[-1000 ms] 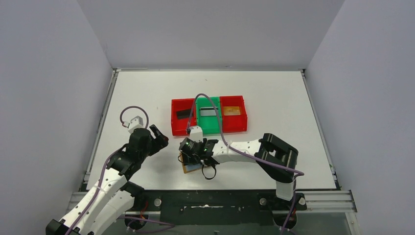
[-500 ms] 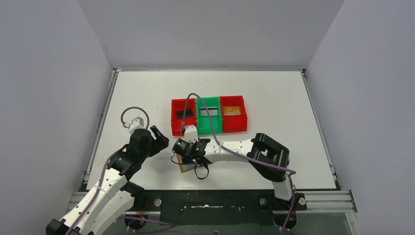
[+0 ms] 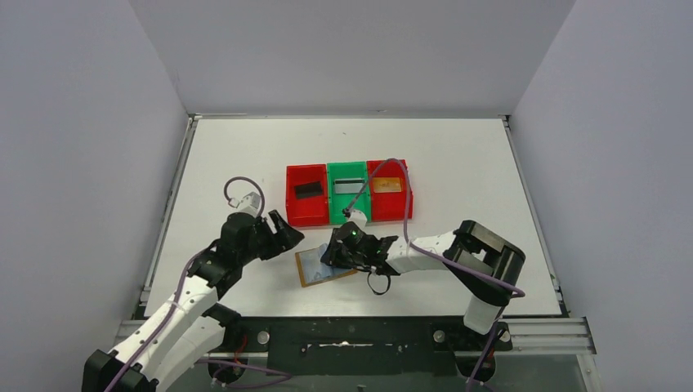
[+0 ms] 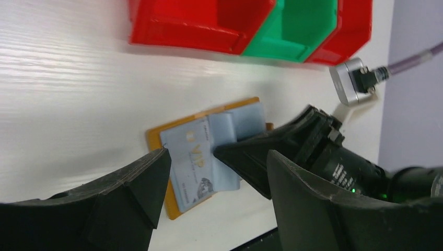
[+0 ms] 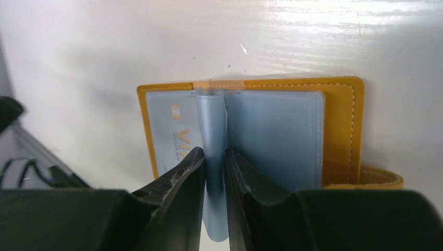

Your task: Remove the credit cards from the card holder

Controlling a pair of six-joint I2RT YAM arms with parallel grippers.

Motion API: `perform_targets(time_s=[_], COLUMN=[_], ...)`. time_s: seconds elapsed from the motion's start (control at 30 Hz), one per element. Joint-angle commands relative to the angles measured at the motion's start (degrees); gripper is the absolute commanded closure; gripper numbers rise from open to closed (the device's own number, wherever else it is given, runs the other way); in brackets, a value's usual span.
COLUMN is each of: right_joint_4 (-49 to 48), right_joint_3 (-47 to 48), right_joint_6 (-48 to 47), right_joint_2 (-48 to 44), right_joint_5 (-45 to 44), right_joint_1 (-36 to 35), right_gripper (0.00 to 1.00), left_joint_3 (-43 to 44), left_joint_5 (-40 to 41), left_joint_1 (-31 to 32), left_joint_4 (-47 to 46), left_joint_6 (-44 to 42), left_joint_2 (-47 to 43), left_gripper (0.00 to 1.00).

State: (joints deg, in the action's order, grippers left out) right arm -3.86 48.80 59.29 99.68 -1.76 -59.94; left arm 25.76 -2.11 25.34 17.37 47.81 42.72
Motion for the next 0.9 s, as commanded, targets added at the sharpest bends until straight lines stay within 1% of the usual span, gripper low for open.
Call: perform_targets(time_s=[0.0,0.1,0.27,0.4,0.63,0.77,0.8,0.87], right_joint_4=[-20.03,-27.39,-35.05,-37.0,-39.95,-40.17,-40.18,-40.82], right_joint_3=[-7.79,-12.19,-16.7,-18.25,-19.79,-19.7,-19.75,-20.08], right_joint_6=[7.49,10.93,14.48,15.56,16.82,16.82,16.85,17.0], right_joint_2=[-0.89,-0.51,1.17,1.34,2.05,2.25,2.14,2.03], right_joint_5=[9.16,10.18,10.92,10.6,10.98,11.28,11.25,11.17], right_joint_1=[2.53,3.41,4.17,4.79,5.2,5.27,5.22,5.19], right_gripper=[0.78,0.78,0.79,0.79,0.77,0.76,0.76,0.75], left_joint_3=[-1.83,-2.84,-4.16,-4.84,-8.14,-8.96,-9.01,-9.35], left_joint_5=[-15.27,-18.83,-23.15,-24.51,-24.3,-22.71,-22.49,-21.72], left_joint_1=[-0.38,-0.38,-0.15,0.35,1.02,1.44,1.53,1.63], left_joint_4=[-14.21,-17.95,-25.56,-29.62,-35.31,-36.87,-36.88,-37.01], left_joint_6=[0.1,1.87,5.84,8.24,10.96,10.76,10.66,10.59], left_joint_2=[4.59,9.81,18.15,22.92,27.39,31.06,31.82,32.59], left_gripper=[0.33,0.33,0.34,0.38,0.46,0.55,0.59,0.72])
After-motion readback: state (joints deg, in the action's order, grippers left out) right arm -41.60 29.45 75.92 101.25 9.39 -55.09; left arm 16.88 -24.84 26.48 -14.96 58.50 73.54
